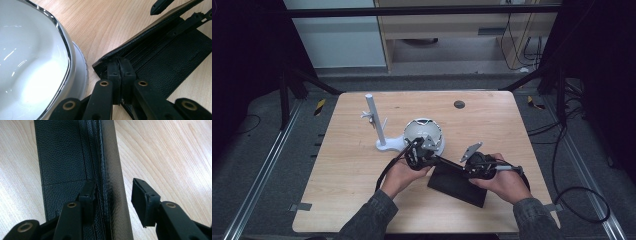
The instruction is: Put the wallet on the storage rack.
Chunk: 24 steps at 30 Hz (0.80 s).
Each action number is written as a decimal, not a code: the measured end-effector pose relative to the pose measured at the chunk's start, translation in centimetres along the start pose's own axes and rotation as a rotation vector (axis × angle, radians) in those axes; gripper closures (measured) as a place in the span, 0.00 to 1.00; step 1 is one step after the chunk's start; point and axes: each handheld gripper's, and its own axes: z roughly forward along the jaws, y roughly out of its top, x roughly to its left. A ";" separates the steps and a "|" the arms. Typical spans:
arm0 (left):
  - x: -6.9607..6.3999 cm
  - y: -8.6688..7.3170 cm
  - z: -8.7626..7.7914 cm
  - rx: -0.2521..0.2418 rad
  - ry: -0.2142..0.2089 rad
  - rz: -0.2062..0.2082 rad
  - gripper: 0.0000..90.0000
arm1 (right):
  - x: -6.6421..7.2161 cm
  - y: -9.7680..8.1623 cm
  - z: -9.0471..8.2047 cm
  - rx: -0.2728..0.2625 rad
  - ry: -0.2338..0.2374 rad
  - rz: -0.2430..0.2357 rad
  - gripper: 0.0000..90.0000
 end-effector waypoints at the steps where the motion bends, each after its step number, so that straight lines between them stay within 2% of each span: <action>1: 0.0 0.0 0.0 -0.001 0.000 0.001 0.98 | 0.0 0.0 0.0 0.001 0.000 0.000 0.62; 12: 0.0 0.0 -0.1 -0.007 0.000 -0.003 0.98 | 0.2 0.1 0.5 0.021 -0.007 -0.013 0.67; 24: 0.0 0.0 -0.2 -0.004 -0.001 -0.001 0.97 | 0.3 0.2 0.7 0.022 -0.020 -0.032 0.80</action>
